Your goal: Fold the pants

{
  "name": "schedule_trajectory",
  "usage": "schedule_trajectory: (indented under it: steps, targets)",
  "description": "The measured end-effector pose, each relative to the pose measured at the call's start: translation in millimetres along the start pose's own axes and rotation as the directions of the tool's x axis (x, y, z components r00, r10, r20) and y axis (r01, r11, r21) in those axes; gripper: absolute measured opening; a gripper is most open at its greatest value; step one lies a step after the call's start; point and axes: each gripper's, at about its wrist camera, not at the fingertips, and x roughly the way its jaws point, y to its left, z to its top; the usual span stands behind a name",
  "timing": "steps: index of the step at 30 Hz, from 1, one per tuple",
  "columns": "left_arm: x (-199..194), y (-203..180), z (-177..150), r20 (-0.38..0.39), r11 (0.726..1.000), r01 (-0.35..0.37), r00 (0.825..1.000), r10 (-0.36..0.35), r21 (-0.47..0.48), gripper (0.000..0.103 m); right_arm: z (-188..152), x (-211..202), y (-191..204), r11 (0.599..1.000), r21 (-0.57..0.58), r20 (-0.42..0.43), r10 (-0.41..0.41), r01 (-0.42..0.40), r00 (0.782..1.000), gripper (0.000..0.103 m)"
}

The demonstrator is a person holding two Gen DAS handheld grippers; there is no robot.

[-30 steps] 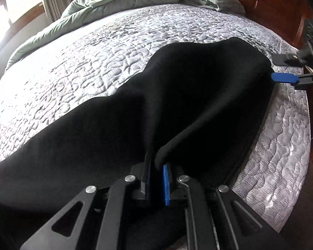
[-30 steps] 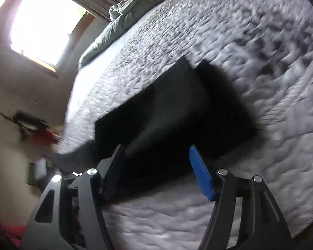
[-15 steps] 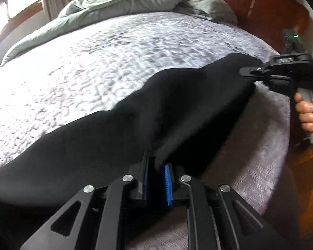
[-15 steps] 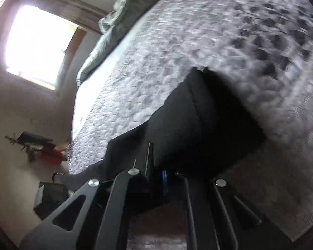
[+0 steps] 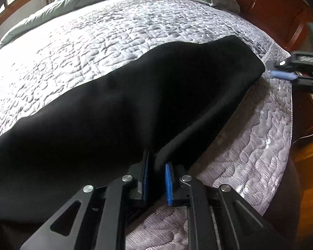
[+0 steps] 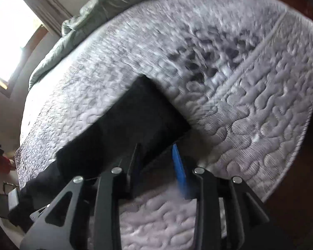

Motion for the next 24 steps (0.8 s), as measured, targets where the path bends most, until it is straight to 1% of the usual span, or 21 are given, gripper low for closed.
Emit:
schedule_trajectory:
  steps: [1, 2, 3, 5, 6, 7, 8, 10, 11, 12, 13, 14, 15, 17, 19, 20, 21, 22, 23, 24]
  targets:
    - [-0.7, 3.2, -1.1, 0.001, 1.000, 0.000, 1.000, 0.000, 0.000, 0.013, -1.9, -4.5, 8.7, 0.999, -0.019, 0.007, 0.037, -0.037, 0.999, 0.031]
    - [0.4, 2.2, -0.6, 0.002, 1.000, 0.001, 1.000, -0.001, -0.001, 0.013, -4.6, -4.1, 26.1, 0.993, -0.059, -0.014, 0.100, -0.101, 0.995, 0.033]
    - [1.2, 2.4, -1.0, 0.002, 1.000, 0.002, 1.000, -0.002, -0.004, 0.013, -8.1, 1.4, 42.7, 0.983, -0.097, -0.053, 0.151, -0.156, 0.987, 0.036]
    - [-0.2, 4.3, -1.5, 0.004, 1.000, 0.004, 1.000, -0.004, -0.012, 0.013, -12.1, 20.3, 74.2, 0.966, -0.142, -0.123, 0.200, -0.217, 0.972, 0.036]
    - [-0.5, 4.7, -1.0, 0.005, 1.000, 0.006, 1.000, -0.006, -0.015, 0.014, -17.0, 30.0, 87.1, 0.961, -0.157, -0.155, 0.204, -0.228, 0.967, 0.036]
    - [-1.5, 6.5, -1.6, 0.007, 1.000, 0.011, 1.000, -0.011, -0.025, 0.015, -22.8, 44.5, 98.4, 0.957, -0.170, -0.191, 0.204, -0.236, 0.960, 0.034]
    - [-2.8, 8.5, -2.2, 0.010, 0.999, 0.017, 1.000, -0.017, -0.038, 0.016, -25.3, 54.5, 100.4, 0.961, -0.166, -0.211, 0.185, -0.222, 0.960, 0.034]
    - [-8.1, 11.7, -3.9, 0.008, 0.997, 0.040, 0.999, -0.039, -0.063, 0.021, -36.3, 74.2, 101.2, 0.974, -0.158, -0.259, 0.117, -0.162, 0.959, 0.035]
    - [-12.4, 12.6, -5.8, -0.003, 0.997, 0.043, 0.999, -0.043, -0.069, 0.025, -39.5, 81.5, 98.2, 0.975, -0.144, -0.261, 0.124, -0.166, 0.957, 0.035]
    - [-16.7, 13.4, -8.1, -0.008, 0.996, 0.044, 0.999, -0.044, -0.073, 0.033, -41.8, 82.4, 95.9, 0.974, -0.142, -0.250, 0.138, -0.178, 0.958, 0.035]
    - [-25.8, 15.3, -13.0, -0.006, 0.995, 0.050, 0.999, -0.050, -0.087, 0.038, -46.4, 77.7, 94.4, 0.972, -0.146, -0.247, 0.145, -0.185, 0.958, 0.035]
    - [-36.2, 19.8, -20.2, -0.001, 0.992, 0.056, 0.998, -0.057, -0.111, 0.048, -45.9, 77.6, 96.0, 0.970, -0.157, -0.248, 0.141, -0.183, 0.959, 0.035]
    - [-42.2, 23.6, -24.8, 0.000, 0.990, 0.057, 0.998, -0.057, -0.129, 0.053, -49.5, 74.6, 94.0, 0.970, -0.168, -0.249, 0.132, -0.177, 0.959, 0.035]
    - [-60.6, 43.6, -45.1, 0.011, 0.975, 0.062, 0.998, -0.061, -0.213, 0.054, -55.0, 80.2, 97.4, 0.968, -0.207, -0.247, 0.089, -0.142, 0.965, 0.035]
    - [-76.8, 73.6, -67.8, 0.022, 0.942, 0.057, 0.998, -0.052, -0.332, 0.055, -61.0, 86.8, 105.7, 0.964, -0.244, -0.237, 0.046, -0.105, 0.970, 0.038]
    - [-82.3, 90.0, -77.8, 0.025, 0.919, 0.050, 0.999, -0.044, -0.392, 0.055, -63.8, 87.7, 111.6, 0.961, -0.263, -0.229, 0.026, -0.088, 0.973, 0.039]
    - [-87.3, 106.1, -88.0, 0.027, 0.892, 0.041, 0.999, -0.033, -0.450, 0.055, -66.5, 88.3, 116.4, 0.959, -0.274, -0.221, 0.015, -0.077, 0.975, 0.044]
    - [-92.0, 126.0, -98.4, 0.032, 0.855, 0.039, 0.999, -0.026, -0.518, 0.055, -66.5, 91.2, 119.5, 0.957, -0.280, -0.216, 0.011, -0.073, 0.976, 0.048]
    - [-94.5, 141.3, -104.9, 0.034, 0.823, 0.039, 0.999, -0.024, -0.567, 0.054, -69.6, 91.8, 123.9, 0.955, -0.289, -0.209, 0.003, -0.064, 0.978, 0.049]
    - [-97.1, 160.0, -111.2, 0.039, 0.780, 0.045, 0.999, -0.026, -0.624, 0.053, -72.2, 93.6, 128.6, 0.953, -0.298, -0.203, -0.007, -0.055, 0.979, 0.050]
